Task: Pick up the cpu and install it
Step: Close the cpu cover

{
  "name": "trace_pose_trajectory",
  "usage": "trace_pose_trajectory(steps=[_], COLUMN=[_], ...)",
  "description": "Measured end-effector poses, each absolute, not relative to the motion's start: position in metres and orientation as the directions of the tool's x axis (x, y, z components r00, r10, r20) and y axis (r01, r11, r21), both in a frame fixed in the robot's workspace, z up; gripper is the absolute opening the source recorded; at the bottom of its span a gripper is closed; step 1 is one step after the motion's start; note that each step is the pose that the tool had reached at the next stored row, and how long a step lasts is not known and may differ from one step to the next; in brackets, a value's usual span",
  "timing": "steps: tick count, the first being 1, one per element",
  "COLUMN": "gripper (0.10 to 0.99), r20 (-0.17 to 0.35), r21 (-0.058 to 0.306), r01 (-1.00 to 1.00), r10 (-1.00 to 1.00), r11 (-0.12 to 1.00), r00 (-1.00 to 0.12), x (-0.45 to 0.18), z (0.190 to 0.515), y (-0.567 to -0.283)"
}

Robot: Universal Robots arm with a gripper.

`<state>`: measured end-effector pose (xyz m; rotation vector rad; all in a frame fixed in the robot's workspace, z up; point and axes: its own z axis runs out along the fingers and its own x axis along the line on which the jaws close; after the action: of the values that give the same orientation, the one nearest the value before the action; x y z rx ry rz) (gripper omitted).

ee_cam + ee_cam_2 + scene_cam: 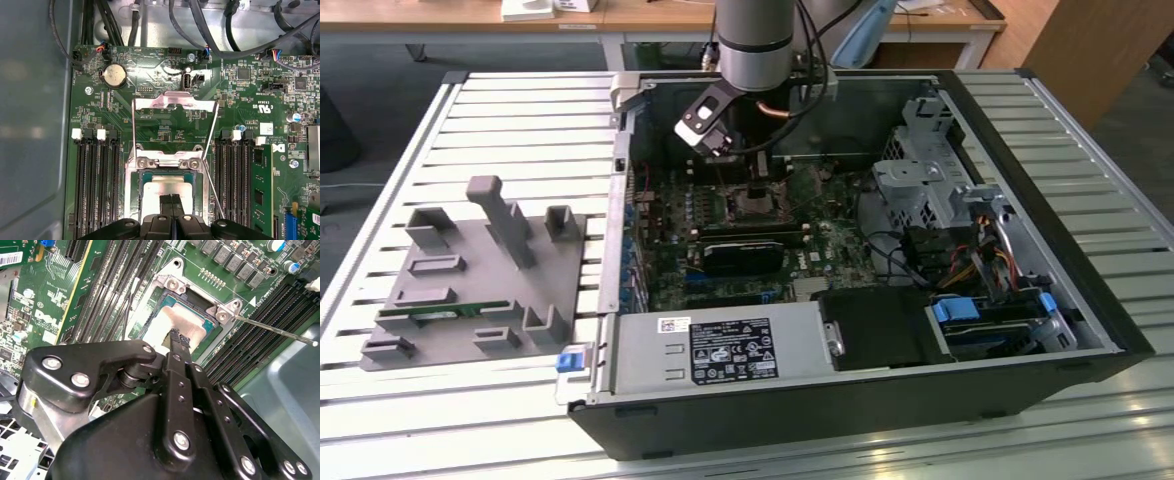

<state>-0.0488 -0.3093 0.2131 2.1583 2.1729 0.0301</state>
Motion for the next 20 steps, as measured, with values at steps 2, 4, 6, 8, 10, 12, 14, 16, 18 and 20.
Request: trace_pose_trajectory(steps=[2, 4, 6, 8, 10, 12, 14, 16, 18, 20], gripper=[0.106, 0.106, 0.106, 0.106, 0.106, 0.106, 0.106, 0.106, 0.106, 0.106], r20=[-0.042, -0.042, -0.042, -0.042, -0.042, -0.042, -0.042, -0.042, -0.042, -0.042], r21=[0.069, 0.069, 0.069, 0.069, 0.069, 0.069, 0.069, 0.069, 0.069, 0.069], r01=[0.998, 0.998, 0.998, 0.998, 0.998, 0.998, 0.998, 0.998, 0.998, 0.998], r10=[0.999, 0.999, 0.999, 0.999, 0.999, 0.999, 0.999, 0.999, 0.999, 0.999], r11=[0.008, 0.008, 0.008, 0.008, 0.008, 0.008, 0.008, 0.008, 0.008, 0.008], r00=[-0.005, -0.005, -0.005, -0.005, -0.005, -0.005, -0.005, -0.005, -0.005, -0.005], x=[-0.0487, -0.0487, -0.0488, -0.0487, -0.0487, -0.0488, -0.0488, -0.0487, -0.0487, -0.0487], z=[0.2132, 0.2134, 0.2139, 0.2146, 0.2153, 0.2159, 0.2167, 0.2174, 0.2179, 0.2184], y=[-0.3093, -0.3093, -0.3093, -0.3093, -0.3093, -0.3093, -0.3093, -0.3093, -0.3093, -0.3093])
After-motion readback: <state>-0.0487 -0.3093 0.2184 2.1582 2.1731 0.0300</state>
